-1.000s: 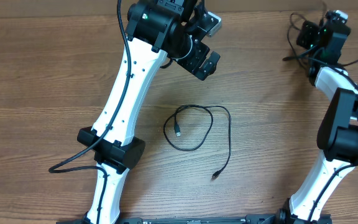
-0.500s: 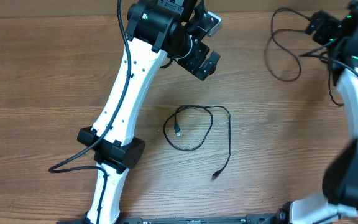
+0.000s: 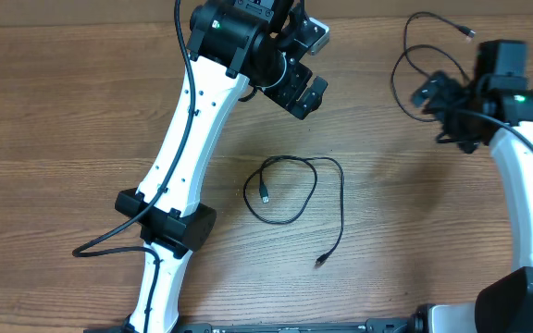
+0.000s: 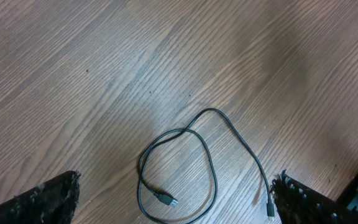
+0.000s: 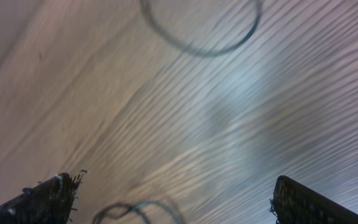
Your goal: Untangle cables
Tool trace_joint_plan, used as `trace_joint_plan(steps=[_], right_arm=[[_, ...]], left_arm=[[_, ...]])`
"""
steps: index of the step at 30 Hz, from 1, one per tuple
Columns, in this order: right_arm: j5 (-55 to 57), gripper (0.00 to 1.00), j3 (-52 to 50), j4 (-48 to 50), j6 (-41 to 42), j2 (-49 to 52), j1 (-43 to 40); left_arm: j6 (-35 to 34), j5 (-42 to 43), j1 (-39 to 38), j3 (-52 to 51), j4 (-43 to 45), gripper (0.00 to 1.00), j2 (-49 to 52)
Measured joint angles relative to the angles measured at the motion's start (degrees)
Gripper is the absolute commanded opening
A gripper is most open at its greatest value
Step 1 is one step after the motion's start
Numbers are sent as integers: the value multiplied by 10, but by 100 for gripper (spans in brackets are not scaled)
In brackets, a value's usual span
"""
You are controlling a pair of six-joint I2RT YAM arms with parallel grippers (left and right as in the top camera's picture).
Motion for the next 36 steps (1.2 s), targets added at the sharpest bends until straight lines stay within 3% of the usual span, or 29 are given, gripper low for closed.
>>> trace_joint_plan(steps=[11, 14, 19, 26, 36], right_arm=[[38, 100, -32, -35, 37, 0, 101], [39, 100, -66, 8, 26, 0, 103], [-55, 100, -189, 127, -89, 0, 105], [-116, 100, -293, 266, -172, 1, 145], [9, 100, -298, 316, -181, 1, 256]], left_arm=[[0, 0, 0, 0, 0, 100, 0], [0, 0, 0, 0, 0, 99, 0], [0, 0, 0, 0, 0, 100, 0], [0, 0, 0, 0, 0, 100, 0], [0, 0, 0, 0, 0, 100, 0]])
